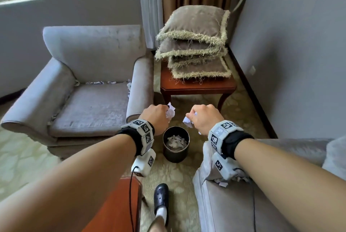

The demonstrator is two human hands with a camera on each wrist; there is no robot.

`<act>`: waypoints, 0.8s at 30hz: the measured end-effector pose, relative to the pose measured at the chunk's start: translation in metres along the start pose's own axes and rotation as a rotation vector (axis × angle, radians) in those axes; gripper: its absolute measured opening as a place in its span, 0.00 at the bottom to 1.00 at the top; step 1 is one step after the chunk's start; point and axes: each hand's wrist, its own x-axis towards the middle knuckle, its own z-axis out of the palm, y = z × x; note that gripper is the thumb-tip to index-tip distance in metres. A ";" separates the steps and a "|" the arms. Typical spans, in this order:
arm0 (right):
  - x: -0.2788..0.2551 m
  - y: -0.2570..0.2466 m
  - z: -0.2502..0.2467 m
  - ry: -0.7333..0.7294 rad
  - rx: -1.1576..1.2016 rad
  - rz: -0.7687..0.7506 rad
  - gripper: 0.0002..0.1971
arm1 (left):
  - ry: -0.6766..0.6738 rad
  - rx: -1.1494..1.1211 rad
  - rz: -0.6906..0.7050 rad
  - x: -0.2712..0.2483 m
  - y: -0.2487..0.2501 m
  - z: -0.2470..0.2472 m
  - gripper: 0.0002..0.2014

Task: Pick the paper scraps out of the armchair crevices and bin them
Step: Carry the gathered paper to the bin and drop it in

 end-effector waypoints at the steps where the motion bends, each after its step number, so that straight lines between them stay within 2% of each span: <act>1: 0.025 0.005 0.009 -0.012 -0.003 0.041 0.10 | -0.025 -0.019 -0.008 0.026 -0.009 0.006 0.03; 5: 0.117 0.023 0.049 -0.067 0.051 0.205 0.09 | -0.181 -0.028 -0.057 0.114 -0.046 0.035 0.05; 8: 0.173 0.043 0.086 -0.112 0.054 0.249 0.12 | -0.264 0.016 -0.073 0.163 -0.068 0.055 0.09; 11: 0.223 0.061 0.130 -0.199 0.058 0.276 0.10 | -0.297 0.072 -0.051 0.207 -0.089 0.087 0.13; 13: 0.257 0.076 0.163 -0.248 0.052 0.290 0.10 | -0.340 0.054 -0.094 0.237 -0.105 0.117 0.13; 15: 0.290 0.095 0.199 -0.276 0.036 0.290 0.10 | -0.361 -0.006 -0.179 0.267 -0.121 0.153 0.10; 19: 0.349 0.141 0.272 -0.304 0.031 0.306 0.11 | -0.413 -0.073 -0.248 0.321 -0.147 0.226 0.02; 24: 0.398 0.198 0.346 -0.305 0.067 0.377 0.10 | -0.463 -0.131 -0.349 0.362 -0.169 0.317 0.03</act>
